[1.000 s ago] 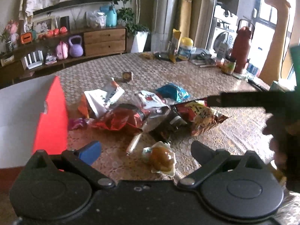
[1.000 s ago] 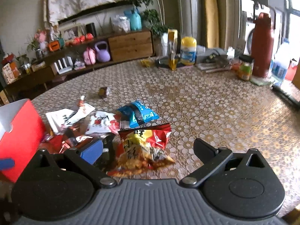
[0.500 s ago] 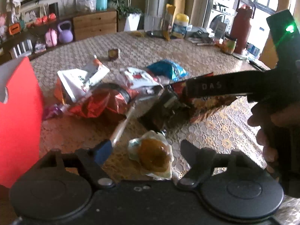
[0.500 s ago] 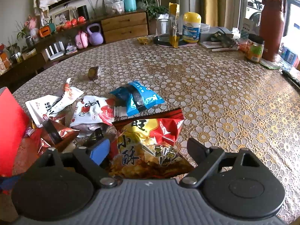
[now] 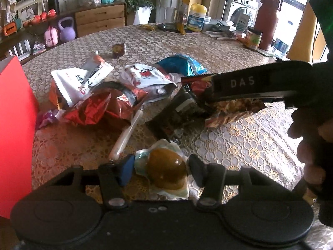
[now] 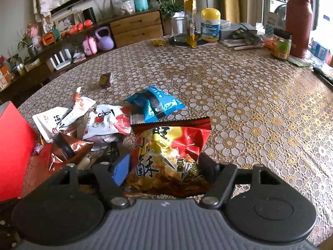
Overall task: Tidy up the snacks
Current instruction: 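Grasp the wrapped bun with the left tool while the right tool grasps the red-and-yellow chip bag, then carry the bun and chip bag over the shoebox with both tools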
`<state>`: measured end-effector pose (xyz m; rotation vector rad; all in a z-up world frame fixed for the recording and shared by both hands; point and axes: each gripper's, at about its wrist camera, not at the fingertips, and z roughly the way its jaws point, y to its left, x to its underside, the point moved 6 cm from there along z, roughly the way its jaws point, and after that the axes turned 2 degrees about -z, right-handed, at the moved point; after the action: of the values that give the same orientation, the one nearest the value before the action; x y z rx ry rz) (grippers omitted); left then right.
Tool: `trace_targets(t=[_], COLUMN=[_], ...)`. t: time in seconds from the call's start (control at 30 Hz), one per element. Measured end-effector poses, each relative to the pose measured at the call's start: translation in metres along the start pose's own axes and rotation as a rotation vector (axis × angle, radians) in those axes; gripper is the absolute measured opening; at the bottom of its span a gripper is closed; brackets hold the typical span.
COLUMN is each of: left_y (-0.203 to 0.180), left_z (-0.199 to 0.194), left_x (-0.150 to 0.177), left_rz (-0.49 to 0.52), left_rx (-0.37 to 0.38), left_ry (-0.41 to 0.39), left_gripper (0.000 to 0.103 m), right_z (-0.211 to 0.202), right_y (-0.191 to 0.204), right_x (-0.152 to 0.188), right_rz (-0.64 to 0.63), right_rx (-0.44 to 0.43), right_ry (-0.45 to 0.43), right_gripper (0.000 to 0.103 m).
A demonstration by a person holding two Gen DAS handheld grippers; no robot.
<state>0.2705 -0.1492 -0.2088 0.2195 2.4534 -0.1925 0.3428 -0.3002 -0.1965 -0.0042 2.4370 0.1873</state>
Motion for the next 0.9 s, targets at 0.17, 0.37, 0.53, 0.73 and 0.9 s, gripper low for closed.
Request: trace_targets(t=[0.17, 0.37, 0.53, 0.73, 0.9], left_y=[-0.003, 0.000, 0.002, 0.008, 0.017], left_z=[-0.003, -0.008, -0.018, -0.037, -0.063], left_x=[0.000, 0.002, 0.003, 0.003, 0.002], left_rz=[0.020, 0.010, -0.002, -0.026, -0.038], left_rx=[-0.004, 0.015, 0.032, 0.028, 0.008], left_ry=[-0.004, 0.001, -0.002, -0.009, -0.019], left_gripper=[0.050, 0.046, 0.045, 0.045, 0.045], right_z=[-0.004, -0.021, -0.039, -0.069, -0.100], right_y=[-0.002, -0.004, -0.007, -0.002, 0.012], right_x=[0.001, -0.001, 0.000, 0.005, 0.007], right_rz=[0.027, 0.033, 0.047, 0.026, -0.018], right_rx=[-0.002, -0.011, -0.028, -0.051, -0.077], right_ry=[-0.002, -0.034, -0.052, -0.075, -0.105], right_gripper=[0.064, 0.062, 0.062, 0.062, 0.062])
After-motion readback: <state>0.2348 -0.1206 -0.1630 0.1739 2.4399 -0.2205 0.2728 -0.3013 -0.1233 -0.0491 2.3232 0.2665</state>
